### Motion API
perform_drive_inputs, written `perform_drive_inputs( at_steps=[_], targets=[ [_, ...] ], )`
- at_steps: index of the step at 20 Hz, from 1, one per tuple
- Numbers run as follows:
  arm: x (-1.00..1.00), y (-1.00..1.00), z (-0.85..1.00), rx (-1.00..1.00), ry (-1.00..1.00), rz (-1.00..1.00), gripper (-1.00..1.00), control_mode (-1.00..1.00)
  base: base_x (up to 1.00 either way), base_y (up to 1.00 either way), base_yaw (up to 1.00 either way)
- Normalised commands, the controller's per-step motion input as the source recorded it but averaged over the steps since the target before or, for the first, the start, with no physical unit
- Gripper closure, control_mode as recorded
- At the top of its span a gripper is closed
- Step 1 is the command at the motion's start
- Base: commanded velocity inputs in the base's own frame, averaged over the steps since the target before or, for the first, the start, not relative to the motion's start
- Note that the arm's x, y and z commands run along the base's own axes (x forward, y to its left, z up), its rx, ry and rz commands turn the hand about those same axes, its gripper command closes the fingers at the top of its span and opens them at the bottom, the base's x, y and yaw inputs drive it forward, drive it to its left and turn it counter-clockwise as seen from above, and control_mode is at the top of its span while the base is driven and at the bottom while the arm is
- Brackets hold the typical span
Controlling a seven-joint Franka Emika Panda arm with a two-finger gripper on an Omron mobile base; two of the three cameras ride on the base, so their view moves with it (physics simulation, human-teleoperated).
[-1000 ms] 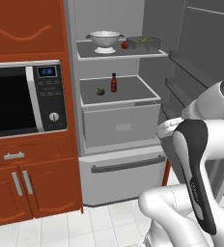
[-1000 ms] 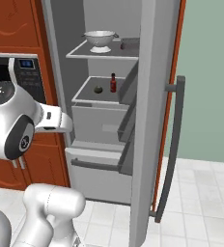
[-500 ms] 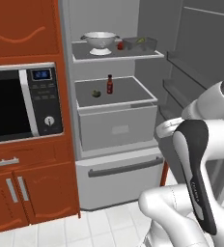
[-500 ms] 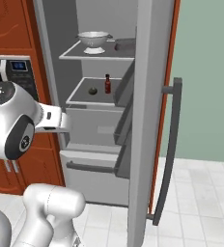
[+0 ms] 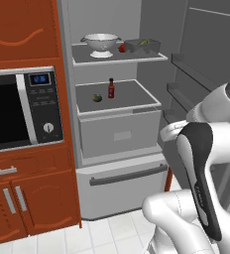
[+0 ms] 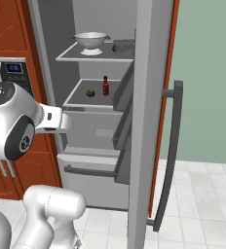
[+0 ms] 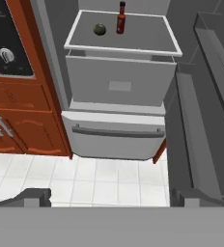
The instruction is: Place the tupperware on the top shelf of the fridge. Make space for the tupperware among the existing items by rearranging them on the shelves if needed. Close the fridge door when finished.
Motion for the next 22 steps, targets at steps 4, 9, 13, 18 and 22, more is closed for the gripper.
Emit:
perform_drive_inputs(
  at_steps=[4, 9, 13, 18, 22],
  targets=[
    [-0.06, 0.0, 0.0, 0.0, 0.0, -0.03, -1.0, -1.0, 0.0, 0.0, 0.0],
    [-0.58, -0.17, -0.06, 0.0, 0.0, -0.06, -1.0, -1.0, 0.0, 0.0, 0.0],
    [-0.67, -0.54, -0.03, 0.0, -0.06, -0.15, -1.0, -1.0, 0.0, 0.0, 0.0],
    [-0.51, -0.82, -0.1, 0.04, -0.08, -0.25, -1.0, -1.0, 0.0, 0.0, 0.0],
    [-0.42, -0.86, -0.16, 0.03, -0.04, -0.26, -1.0, -1.0, 0.0, 0.0, 0.0]
  ],
)
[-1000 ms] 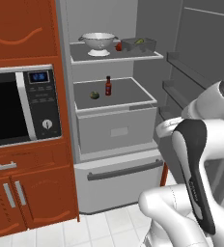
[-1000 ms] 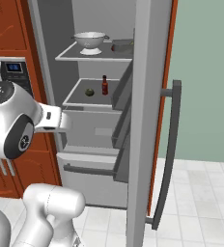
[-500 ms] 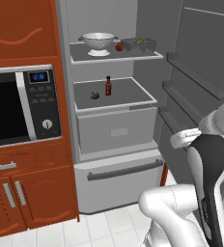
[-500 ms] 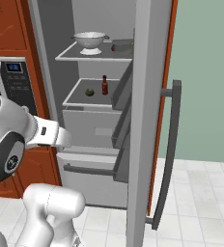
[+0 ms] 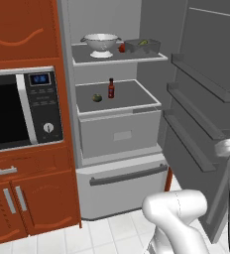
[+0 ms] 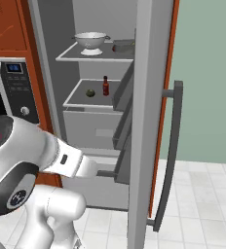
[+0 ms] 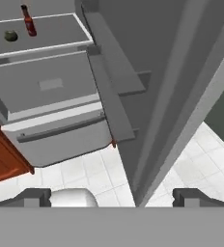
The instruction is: Place the tupperware on the top shelf of the fridge. Make space for the tupperware among the existing items by rearranging them on the shelves if needed. Close the fridge door when finished.
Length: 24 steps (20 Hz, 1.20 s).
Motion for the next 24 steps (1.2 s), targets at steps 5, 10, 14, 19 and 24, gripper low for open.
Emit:
perform_drive_inputs(
  at_steps=[5, 10, 14, 19, 24],
  targets=[
    [-0.31, -0.9, -0.07, 0.11, -0.13, -0.17, -1.0, -1.0, 0.0, 0.0, 0.0],
    [-0.02, -1.0, -0.1, 0.21, -0.14, -0.06, -1.0, -1.0, 0.0, 0.0, 0.0],
    [0.0, -0.91, -0.07, 0.23, -0.1, 0.0, -1.0, -1.0, 0.0, 0.0, 0.0],
    [0.09, -0.78, -0.05, 0.25, -0.1, 0.0, -1.0, -1.0, 0.0, 0.0, 0.0],
    [0.43, -0.6, -0.03, 0.31, -0.09, -0.01, -1.0, -1.0, 0.0, 0.0, 0.0]
  ],
)
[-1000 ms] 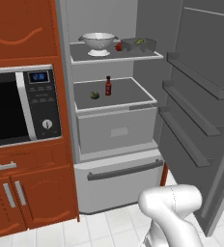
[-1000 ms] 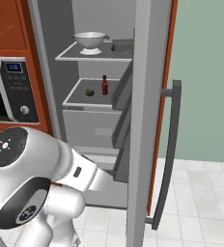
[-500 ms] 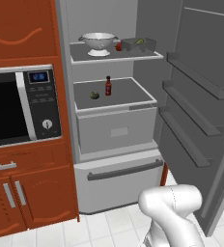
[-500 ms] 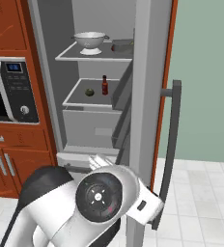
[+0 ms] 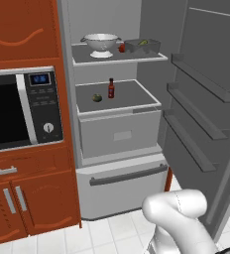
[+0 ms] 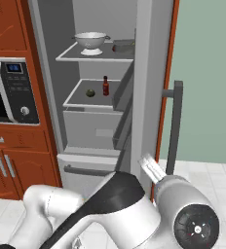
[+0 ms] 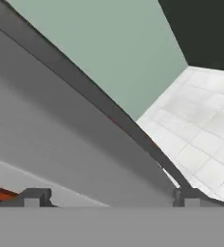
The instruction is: Place the tupperware on the top shelf of the fridge. Make space for the tupperware among the existing items by rearranging them on the shelves if needed. Close the fridge door when finished.
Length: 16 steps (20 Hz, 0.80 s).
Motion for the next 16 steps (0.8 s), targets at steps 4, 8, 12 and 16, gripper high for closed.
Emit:
perform_drive_inputs(
  at_steps=[4, 8, 12, 16],
  targets=[
    [0.7, -0.54, 0.0, 0.38, -0.06, 0.0, -1.0, -1.0, 0.0, 0.0, 0.0],
    [0.84, -0.36, -0.04, 0.37, -0.01, 0.0, -1.0, -1.0, 0.0, 0.0, 0.0],
    [0.69, -0.25, -0.23, 0.33, 0.0, 0.0, -1.0, -1.0, 0.0, 0.0, 0.0],
    [0.58, -0.24, -0.55, 0.3, 0.0, 0.0, -1.0, -1.0, 0.0, 0.0, 0.0]
  ],
)
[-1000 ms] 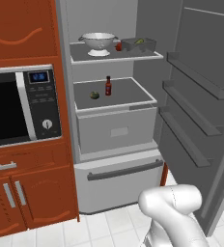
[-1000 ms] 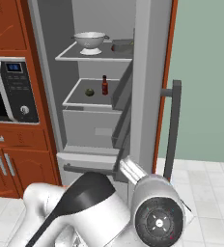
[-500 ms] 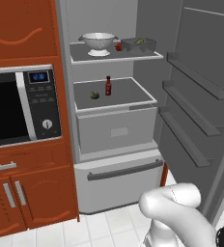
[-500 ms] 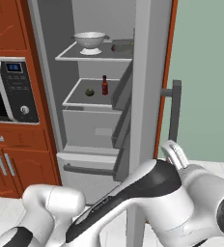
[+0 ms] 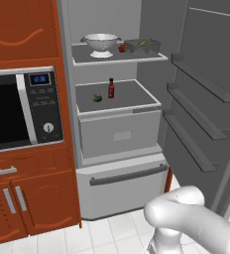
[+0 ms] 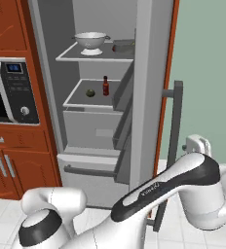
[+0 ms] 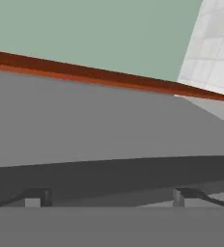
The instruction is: Place the tupperware on the top shelf of the fridge. Make space for the tupperware among the existing items by rearranging them on the shelves if needed. Close the fridge door when finished.
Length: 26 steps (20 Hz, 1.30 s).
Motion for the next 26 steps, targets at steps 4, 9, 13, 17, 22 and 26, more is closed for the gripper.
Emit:
perform_drive_inputs(
  at_steps=[4, 9, 13, 17, 22, 26],
  targets=[
    [0.46, -0.32, -0.6, 0.27, 0.0, 0.0, -1.0, -1.0, 0.0, 0.0, 0.0],
    [0.46, -0.08, -0.56, 0.23, 0.0, 0.03, -1.0, -1.0, 0.0, 0.0, 0.0],
    [0.47, 0.2, -0.64, 0.13, 0.0, 0.13, -1.0, -1.0, 0.0, 0.0, 0.0],
    [0.37, 0.54, -0.59, 0.08, 0.0, 0.18, -1.0, -1.0, 0.0, 0.0, 0.0],
    [0.19, 0.81, -0.44, 0.04, -0.02, 0.2, -1.0, -1.0, 0.0, 0.0, 0.0],
    [0.11, 0.99, -0.34, 0.0, -0.05, 0.21, -1.0, -1.0, 0.0, 0.0, 0.0]
  ],
)
